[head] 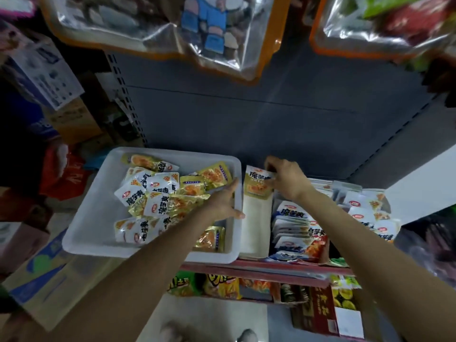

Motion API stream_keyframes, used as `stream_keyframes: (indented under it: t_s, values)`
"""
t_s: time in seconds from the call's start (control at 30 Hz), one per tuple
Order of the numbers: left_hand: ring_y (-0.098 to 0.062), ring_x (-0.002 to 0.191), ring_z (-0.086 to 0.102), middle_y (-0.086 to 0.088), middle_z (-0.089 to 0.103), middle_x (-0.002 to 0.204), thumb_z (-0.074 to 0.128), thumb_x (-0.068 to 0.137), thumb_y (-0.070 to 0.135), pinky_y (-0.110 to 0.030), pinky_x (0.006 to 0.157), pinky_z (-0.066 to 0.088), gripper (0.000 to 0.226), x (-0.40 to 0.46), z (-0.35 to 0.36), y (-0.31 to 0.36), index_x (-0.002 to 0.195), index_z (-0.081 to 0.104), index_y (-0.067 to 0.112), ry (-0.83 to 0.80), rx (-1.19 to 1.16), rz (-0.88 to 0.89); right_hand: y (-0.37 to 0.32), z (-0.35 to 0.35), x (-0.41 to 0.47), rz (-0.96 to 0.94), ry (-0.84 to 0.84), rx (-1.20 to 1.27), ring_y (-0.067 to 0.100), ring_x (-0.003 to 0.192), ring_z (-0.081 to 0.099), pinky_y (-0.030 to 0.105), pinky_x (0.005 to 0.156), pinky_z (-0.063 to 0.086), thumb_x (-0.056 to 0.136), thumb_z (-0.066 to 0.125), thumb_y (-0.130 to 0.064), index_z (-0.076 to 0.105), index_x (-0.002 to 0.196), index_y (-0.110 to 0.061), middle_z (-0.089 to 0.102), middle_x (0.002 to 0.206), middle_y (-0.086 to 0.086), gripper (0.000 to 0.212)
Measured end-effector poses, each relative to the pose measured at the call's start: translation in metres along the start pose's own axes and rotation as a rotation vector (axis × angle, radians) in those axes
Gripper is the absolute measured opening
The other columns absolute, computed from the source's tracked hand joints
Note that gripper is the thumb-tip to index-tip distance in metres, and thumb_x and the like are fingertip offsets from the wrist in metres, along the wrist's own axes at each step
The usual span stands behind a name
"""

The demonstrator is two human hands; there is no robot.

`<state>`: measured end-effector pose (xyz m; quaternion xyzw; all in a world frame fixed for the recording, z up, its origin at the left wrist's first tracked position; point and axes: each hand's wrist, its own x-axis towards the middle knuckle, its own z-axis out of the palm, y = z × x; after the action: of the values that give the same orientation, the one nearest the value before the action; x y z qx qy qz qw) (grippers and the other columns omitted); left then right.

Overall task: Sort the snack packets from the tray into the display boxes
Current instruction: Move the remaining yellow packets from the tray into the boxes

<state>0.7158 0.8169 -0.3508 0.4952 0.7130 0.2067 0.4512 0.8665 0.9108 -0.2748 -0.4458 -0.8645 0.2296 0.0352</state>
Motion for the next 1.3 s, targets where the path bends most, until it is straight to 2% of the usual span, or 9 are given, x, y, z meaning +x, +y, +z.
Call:
stream_keyframes:
  t_s: [0.13,0.3,0.43,0.53,0.7,0.83,1.0,1.13,1.3]
  values:
    - [-0.023,0.138,0.032,-0.007,0.029,0.153,0.079,0.072,0.011,-0.041,0.11,0.034,0.11,0.003,0.0,-0.001,0.15,0.003,0.028,-0.012,-0.02,-0.015,0.0,0.008,0.008,-0.022,-0.018,-0.311,0.031,0.094,0.059,0.03,0.067,0.038,0.086,0.055,-0.008,0.059,0.108,-0.017,0.06,0.108,0.011,0.024]
    - [-0.022,0.139,0.031,-0.005,0.025,0.154,0.077,0.074,0.011,-0.042,0.111,0.033,0.109,0.002,0.001,-0.001,0.15,0.002,0.03,-0.012,-0.037,-0.021,0.001,0.014,0.015,-0.099,-0.014,-0.471,0.026,0.094,0.057,0.028,0.073,0.033,0.09,0.048,-0.007,0.061,0.101,-0.019,0.059,0.109,0.006,0.021]
    - [-0.02,0.138,0.033,-0.004,0.026,0.154,0.075,0.076,0.007,-0.041,0.11,0.034,0.106,-0.001,0.0,-0.001,0.151,0.003,0.029,-0.024,-0.098,0.008,-0.002,0.012,0.018,-0.074,-0.07,-0.491,0.024,0.088,0.055,0.029,0.071,0.035,0.09,0.05,-0.007,0.06,0.101,-0.019,0.06,0.109,0.006,0.019]
    - [-0.02,0.132,0.041,-0.005,0.038,0.148,0.072,0.081,0.016,-0.041,0.107,0.039,0.091,-0.006,-0.001,-0.008,0.15,0.014,0.028,0.005,-0.11,0.056,-0.007,0.012,0.017,-0.048,-0.109,-0.387,0.025,0.11,0.051,0.035,0.085,0.043,0.091,0.055,-0.015,0.055,0.121,-0.02,0.052,0.125,0.006,0.031]
    - [-0.022,0.103,0.062,-0.009,0.06,0.122,0.058,0.092,0.021,-0.037,0.087,0.052,0.043,-0.02,-0.019,-0.053,0.133,0.047,0.014,0.332,0.171,0.028,-0.037,0.028,-0.007,-0.235,0.105,-0.195,0.024,0.119,0.042,0.036,0.088,0.046,0.089,0.054,-0.014,0.053,0.128,-0.017,0.047,0.128,0.005,0.04]
    - [-0.026,0.113,0.052,-0.008,0.051,0.12,0.07,0.082,0.032,-0.039,0.089,0.047,0.047,-0.037,-0.042,-0.092,0.123,0.052,0.016,0.244,0.664,-0.143,-0.065,0.07,-0.009,-0.275,-0.142,-0.137,0.022,0.116,0.052,0.034,0.095,0.047,0.092,0.052,-0.019,0.051,0.131,-0.02,0.046,0.132,0.003,0.039]
    - [-0.028,0.119,0.046,-0.011,0.045,0.126,0.072,0.08,0.033,-0.042,0.095,0.041,0.069,-0.049,-0.05,-0.119,0.136,0.034,0.016,0.252,0.78,-0.267,-0.09,0.118,-0.002,-0.132,-0.373,-0.027,0.028,0.099,0.059,0.032,0.078,0.049,0.097,0.045,-0.025,0.045,0.126,-0.007,0.056,0.117,0.016,0.034]
    - [-0.027,0.111,0.053,-0.009,0.056,0.116,0.075,0.075,0.04,-0.042,0.091,0.044,0.057,-0.047,-0.058,-0.136,0.116,0.05,0.009,0.242,0.65,-0.326,-0.096,0.142,0.001,-0.032,-0.489,0.112,0.015,0.065,0.051,0.022,0.056,0.043,0.097,0.049,-0.023,0.036,0.136,-0.009,0.06,0.113,0.017,0.044]
    - [-0.021,0.081,0.059,-0.001,0.061,0.076,0.076,0.077,0.018,-0.024,0.064,0.041,0.018,-0.051,-0.07,-0.142,0.074,0.058,0.012,0.368,0.079,-0.164,-0.099,0.146,0.004,0.096,-0.397,0.144,0.033,0.095,0.062,0.04,0.072,0.053,0.092,0.053,-0.01,0.022,0.142,-0.01,0.061,0.111,0.02,0.058]
